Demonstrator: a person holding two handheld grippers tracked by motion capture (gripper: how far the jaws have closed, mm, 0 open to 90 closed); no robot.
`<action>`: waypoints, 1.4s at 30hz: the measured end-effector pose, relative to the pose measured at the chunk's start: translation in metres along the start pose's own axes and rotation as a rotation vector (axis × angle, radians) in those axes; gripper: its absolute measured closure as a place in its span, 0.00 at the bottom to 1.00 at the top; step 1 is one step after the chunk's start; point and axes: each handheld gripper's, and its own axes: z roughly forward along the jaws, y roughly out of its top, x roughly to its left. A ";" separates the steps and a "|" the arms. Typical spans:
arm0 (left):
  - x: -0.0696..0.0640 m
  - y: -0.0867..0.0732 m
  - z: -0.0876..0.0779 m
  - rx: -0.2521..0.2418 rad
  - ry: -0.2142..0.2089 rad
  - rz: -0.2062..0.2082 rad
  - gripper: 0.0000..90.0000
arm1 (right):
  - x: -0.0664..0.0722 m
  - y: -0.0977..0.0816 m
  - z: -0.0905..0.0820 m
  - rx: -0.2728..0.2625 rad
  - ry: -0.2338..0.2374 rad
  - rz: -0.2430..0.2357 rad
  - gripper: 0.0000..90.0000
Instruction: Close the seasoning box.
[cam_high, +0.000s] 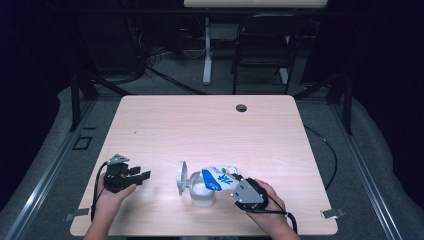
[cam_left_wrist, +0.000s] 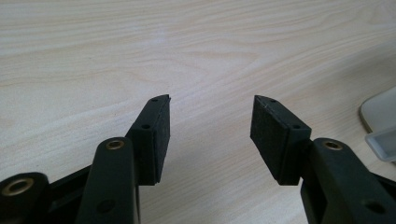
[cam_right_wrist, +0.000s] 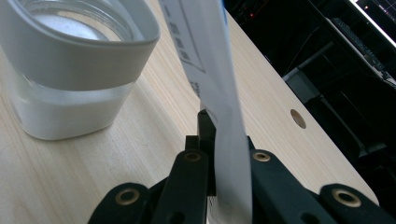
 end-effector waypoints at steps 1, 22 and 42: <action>0.000 0.000 0.000 0.000 0.001 -0.002 0.53 | -0.001 0.000 0.000 0.000 0.000 0.001 1.00; 0.000 0.001 -0.002 -0.002 -0.002 -0.004 0.53 | -0.005 0.003 0.000 -0.017 0.005 0.055 1.00; -0.002 0.004 -0.003 -0.026 -0.010 -0.015 0.53 | -0.036 -0.019 0.002 -0.034 0.025 0.391 1.00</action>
